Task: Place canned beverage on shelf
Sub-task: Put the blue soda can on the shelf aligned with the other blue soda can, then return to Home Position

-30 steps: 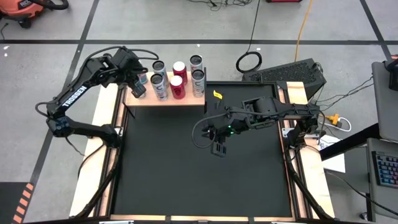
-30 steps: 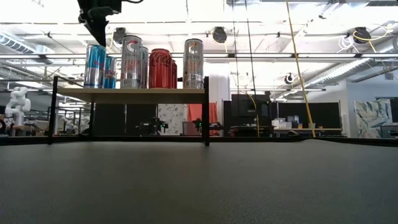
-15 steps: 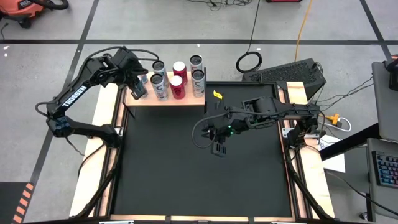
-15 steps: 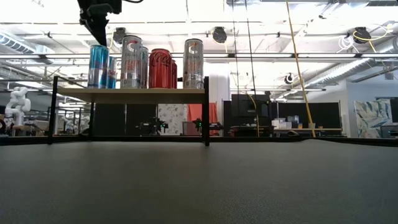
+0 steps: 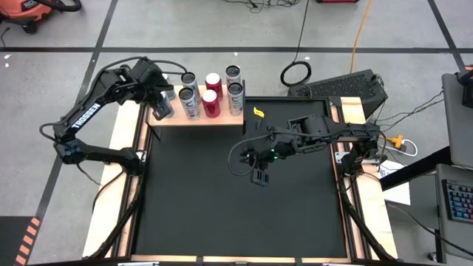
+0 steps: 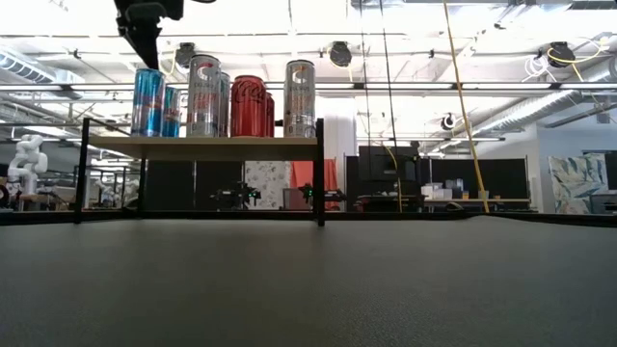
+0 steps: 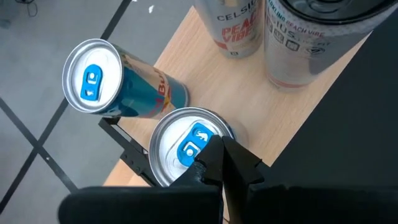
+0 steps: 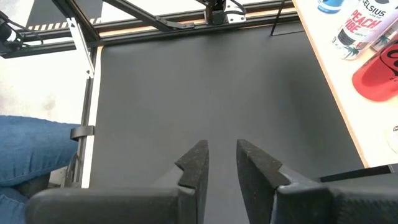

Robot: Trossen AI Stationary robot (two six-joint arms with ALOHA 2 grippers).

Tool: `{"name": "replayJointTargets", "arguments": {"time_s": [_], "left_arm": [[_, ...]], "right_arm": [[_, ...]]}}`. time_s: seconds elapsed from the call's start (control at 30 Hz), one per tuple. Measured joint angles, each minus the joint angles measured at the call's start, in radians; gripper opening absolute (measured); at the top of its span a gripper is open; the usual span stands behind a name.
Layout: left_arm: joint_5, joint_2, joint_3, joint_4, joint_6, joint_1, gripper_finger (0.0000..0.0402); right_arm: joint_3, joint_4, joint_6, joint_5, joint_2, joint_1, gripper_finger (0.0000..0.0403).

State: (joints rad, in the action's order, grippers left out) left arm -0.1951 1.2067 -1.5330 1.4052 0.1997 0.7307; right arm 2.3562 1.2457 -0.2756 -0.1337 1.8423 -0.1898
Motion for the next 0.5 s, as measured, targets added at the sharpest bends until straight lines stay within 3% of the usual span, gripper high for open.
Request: {"name": "replayJointTargets", "arguments": {"time_s": [0.5], "left_arm": [[-0.018, -0.067, 0.002, -0.053, 0.044, 0.000, 0.0000]], "right_arm": [[0.000, 0.000, 0.000, 0.000, 0.000, 0.000, 0.0068]]}}
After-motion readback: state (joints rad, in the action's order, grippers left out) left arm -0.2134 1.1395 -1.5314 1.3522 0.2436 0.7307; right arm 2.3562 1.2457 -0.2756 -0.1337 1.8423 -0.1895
